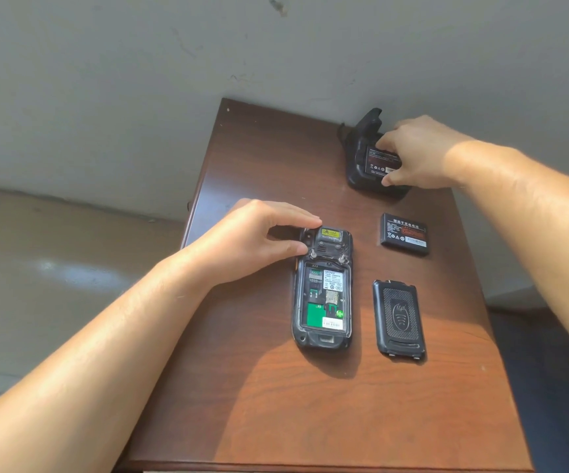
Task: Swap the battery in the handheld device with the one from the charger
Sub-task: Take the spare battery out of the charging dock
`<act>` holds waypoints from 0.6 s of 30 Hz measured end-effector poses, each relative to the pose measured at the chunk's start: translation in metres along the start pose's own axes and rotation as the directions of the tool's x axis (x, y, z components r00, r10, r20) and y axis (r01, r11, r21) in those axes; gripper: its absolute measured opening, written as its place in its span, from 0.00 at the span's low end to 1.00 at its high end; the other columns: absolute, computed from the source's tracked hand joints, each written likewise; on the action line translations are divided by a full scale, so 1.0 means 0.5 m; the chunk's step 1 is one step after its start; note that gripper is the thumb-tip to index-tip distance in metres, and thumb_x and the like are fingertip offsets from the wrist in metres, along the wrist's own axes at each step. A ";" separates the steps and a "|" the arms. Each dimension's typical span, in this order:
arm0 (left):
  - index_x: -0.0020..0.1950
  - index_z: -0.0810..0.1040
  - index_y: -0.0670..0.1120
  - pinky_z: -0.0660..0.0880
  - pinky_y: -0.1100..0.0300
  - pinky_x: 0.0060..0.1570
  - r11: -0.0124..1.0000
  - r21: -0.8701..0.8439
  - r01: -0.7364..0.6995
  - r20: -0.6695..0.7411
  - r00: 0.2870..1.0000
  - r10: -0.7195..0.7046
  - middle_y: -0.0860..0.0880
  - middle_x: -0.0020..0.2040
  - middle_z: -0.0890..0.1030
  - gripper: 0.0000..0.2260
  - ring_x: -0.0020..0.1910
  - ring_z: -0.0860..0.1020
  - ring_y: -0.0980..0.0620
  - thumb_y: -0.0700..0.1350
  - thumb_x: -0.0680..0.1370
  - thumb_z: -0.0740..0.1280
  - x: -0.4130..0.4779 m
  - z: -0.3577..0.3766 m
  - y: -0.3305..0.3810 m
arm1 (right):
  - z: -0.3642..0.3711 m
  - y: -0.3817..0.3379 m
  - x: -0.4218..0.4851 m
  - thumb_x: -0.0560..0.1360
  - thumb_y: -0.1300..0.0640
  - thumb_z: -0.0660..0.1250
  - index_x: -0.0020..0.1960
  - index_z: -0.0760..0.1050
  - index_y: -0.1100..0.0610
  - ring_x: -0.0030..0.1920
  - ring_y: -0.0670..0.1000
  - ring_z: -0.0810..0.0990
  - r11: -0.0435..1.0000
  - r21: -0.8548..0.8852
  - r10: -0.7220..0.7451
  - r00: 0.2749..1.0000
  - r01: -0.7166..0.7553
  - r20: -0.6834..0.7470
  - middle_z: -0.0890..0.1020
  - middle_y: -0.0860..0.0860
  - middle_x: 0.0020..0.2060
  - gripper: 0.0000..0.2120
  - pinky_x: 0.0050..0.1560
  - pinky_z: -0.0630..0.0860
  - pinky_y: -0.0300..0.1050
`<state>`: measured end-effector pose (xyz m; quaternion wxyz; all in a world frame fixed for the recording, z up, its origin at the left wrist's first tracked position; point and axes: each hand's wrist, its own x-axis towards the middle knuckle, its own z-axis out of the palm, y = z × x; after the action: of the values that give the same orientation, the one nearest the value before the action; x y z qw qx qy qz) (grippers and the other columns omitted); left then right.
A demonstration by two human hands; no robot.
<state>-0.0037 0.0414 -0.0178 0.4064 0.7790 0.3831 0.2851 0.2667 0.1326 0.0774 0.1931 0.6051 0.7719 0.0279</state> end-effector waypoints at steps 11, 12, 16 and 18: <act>0.65 0.83 0.50 0.72 0.65 0.68 1.000 0.031 -0.007 -0.005 1.000 0.007 0.56 0.63 0.83 0.18 0.64 0.78 0.65 0.45 0.75 0.76 -0.001 -0.002 0.002 | 0.036 0.003 -0.016 0.65 0.53 0.74 0.59 0.75 0.59 0.56 0.61 0.76 0.966 0.258 0.074 0.976 -0.019 -0.206 0.77 0.57 0.53 0.24 0.54 0.75 0.53; 0.65 0.83 0.50 0.72 0.65 0.68 0.999 0.031 -0.007 -0.004 1.000 0.008 0.56 0.63 0.83 0.19 0.64 0.78 0.65 0.45 0.74 0.76 -0.001 -0.002 0.002 | 0.033 0.005 -0.020 0.65 0.53 0.73 0.60 0.75 0.58 0.57 0.60 0.76 0.959 0.284 0.073 0.973 -0.008 -0.221 0.77 0.56 0.54 0.24 0.56 0.75 0.53; 0.65 0.83 0.50 0.72 0.64 0.69 0.999 0.036 -0.016 0.010 1.000 0.015 0.56 0.64 0.83 0.19 0.64 0.78 0.65 0.47 0.75 0.76 -0.001 -0.003 0.000 | 0.001 -0.002 -0.071 0.66 0.56 0.74 0.60 0.76 0.55 0.53 0.55 0.77 0.922 0.364 0.006 0.938 0.129 -0.346 0.77 0.50 0.51 0.23 0.57 0.76 0.51; 0.66 0.82 0.50 0.71 0.65 0.68 0.999 0.047 -0.016 0.010 1.000 0.015 0.57 0.64 0.83 0.19 0.65 0.78 0.65 0.46 0.75 0.76 -0.001 -0.003 0.000 | -0.017 -0.023 -0.122 0.67 0.59 0.75 0.61 0.77 0.57 0.51 0.55 0.78 0.902 0.347 -0.088 0.896 0.257 -0.436 0.80 0.54 0.52 0.23 0.57 0.77 0.53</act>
<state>-0.0052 0.0418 -0.0173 0.3875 0.7927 0.3817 0.2752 0.2649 0.0735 0.0982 -0.0975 0.5395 0.8361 -0.0199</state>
